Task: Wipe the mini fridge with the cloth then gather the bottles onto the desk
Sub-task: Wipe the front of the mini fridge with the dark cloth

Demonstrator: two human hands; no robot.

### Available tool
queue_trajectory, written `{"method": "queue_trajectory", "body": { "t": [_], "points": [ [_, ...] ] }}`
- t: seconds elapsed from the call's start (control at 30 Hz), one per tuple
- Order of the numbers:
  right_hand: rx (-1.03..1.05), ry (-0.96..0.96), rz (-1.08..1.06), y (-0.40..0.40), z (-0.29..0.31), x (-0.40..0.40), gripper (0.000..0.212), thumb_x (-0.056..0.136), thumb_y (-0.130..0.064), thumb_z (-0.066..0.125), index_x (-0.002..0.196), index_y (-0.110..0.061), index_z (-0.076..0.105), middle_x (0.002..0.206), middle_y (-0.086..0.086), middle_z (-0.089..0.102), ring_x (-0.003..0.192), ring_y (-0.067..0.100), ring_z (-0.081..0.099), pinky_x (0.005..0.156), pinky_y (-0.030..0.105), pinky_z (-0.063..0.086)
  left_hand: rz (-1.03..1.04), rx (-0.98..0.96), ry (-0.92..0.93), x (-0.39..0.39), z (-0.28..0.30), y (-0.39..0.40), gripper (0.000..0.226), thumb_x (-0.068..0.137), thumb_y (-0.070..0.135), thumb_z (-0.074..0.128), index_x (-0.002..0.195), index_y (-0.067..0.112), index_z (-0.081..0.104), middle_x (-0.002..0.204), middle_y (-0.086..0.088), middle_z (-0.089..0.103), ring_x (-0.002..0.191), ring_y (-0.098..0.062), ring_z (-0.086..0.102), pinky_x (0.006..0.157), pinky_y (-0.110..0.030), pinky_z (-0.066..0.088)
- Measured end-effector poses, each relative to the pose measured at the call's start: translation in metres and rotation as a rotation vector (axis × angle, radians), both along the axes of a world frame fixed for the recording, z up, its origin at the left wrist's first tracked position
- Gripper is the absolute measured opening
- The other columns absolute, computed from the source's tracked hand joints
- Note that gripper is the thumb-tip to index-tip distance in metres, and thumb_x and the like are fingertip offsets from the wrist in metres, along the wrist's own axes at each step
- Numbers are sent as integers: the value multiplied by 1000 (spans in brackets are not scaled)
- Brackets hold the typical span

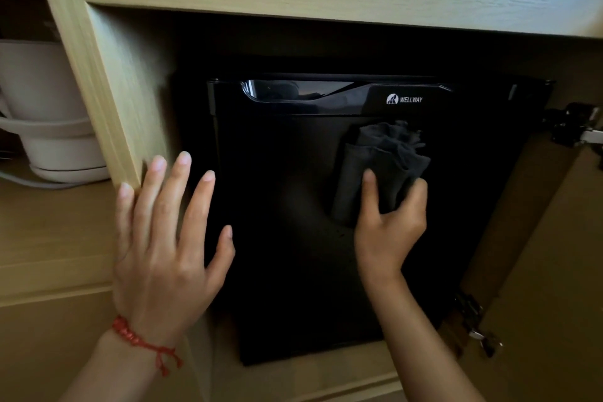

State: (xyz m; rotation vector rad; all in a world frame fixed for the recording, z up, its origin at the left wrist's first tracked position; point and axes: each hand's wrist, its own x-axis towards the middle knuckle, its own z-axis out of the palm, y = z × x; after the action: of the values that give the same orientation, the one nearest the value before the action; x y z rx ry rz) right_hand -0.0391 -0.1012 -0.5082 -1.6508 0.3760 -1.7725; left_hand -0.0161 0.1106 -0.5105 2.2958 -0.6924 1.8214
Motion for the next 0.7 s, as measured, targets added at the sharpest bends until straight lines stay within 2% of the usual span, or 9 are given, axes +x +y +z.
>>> {"method": "queue_trajectory", "body": {
  "t": [0.03,0.1,0.2,0.23,0.3,0.4,0.53,0.63,0.7],
  "points": [
    [-55,15,9,0,1,-1,29,81,-20,63,83,7,53,79,6,46,74,1,41,71,-1,32,2,2,-5,0,0,0,49,87,25,51,130,1,47,138,-23,42,132,-36,31,114,-46,14],
    [-148,52,39,-7,5,-5,27,81,-18,64,84,7,54,81,4,46,76,-2,40,72,-2,32,4,-1,-11,0,0,0,49,88,25,50,130,1,46,137,-24,43,132,-37,31,114,-46,13],
    [-166,103,11,-32,2,-12,31,82,-22,61,83,8,54,78,15,53,75,11,48,68,18,40,-1,-7,-8,1,-1,0,48,88,25,50,130,1,46,137,-24,43,132,-37,31,115,-45,13],
    [-119,103,-16,-43,0,-14,33,83,-25,60,83,7,54,78,21,54,74,18,49,67,25,40,1,-7,-7,1,-1,1,48,88,25,50,130,1,46,137,-24,44,132,-37,31,115,-45,13],
    [5,87,-59,-66,-5,-20,39,84,-31,58,87,7,54,83,27,57,77,26,54,68,32,40,8,-3,-7,1,-1,0,48,87,25,51,129,1,47,137,-24,44,132,-37,31,115,-45,14],
    [144,72,-74,-83,-8,-27,40,87,-31,57,102,6,54,99,26,60,89,19,53,77,28,42,7,7,-7,1,0,-1,48,88,26,51,129,2,48,137,-23,44,132,-36,32,114,-46,15],
    [174,31,-92,-66,-11,-20,39,86,-29,57,97,8,53,92,29,59,85,29,55,74,31,40,-1,16,-17,1,-1,0,47,87,26,51,128,2,49,136,-23,45,131,-36,33,113,-47,16],
    [33,37,-54,-33,-14,-10,31,84,-26,58,87,3,48,77,28,55,73,24,48,66,32,37,1,15,-21,2,-1,0,47,87,26,51,128,2,50,135,-23,45,131,-36,32,114,-47,15],
    [-92,37,-19,-10,-14,-4,24,82,-19,60,88,0,46,75,26,54,75,23,46,69,28,38,-2,17,-19,2,-1,0,47,87,25,52,128,1,49,135,-23,45,131,-36,32,114,-46,14]
  ]
}}
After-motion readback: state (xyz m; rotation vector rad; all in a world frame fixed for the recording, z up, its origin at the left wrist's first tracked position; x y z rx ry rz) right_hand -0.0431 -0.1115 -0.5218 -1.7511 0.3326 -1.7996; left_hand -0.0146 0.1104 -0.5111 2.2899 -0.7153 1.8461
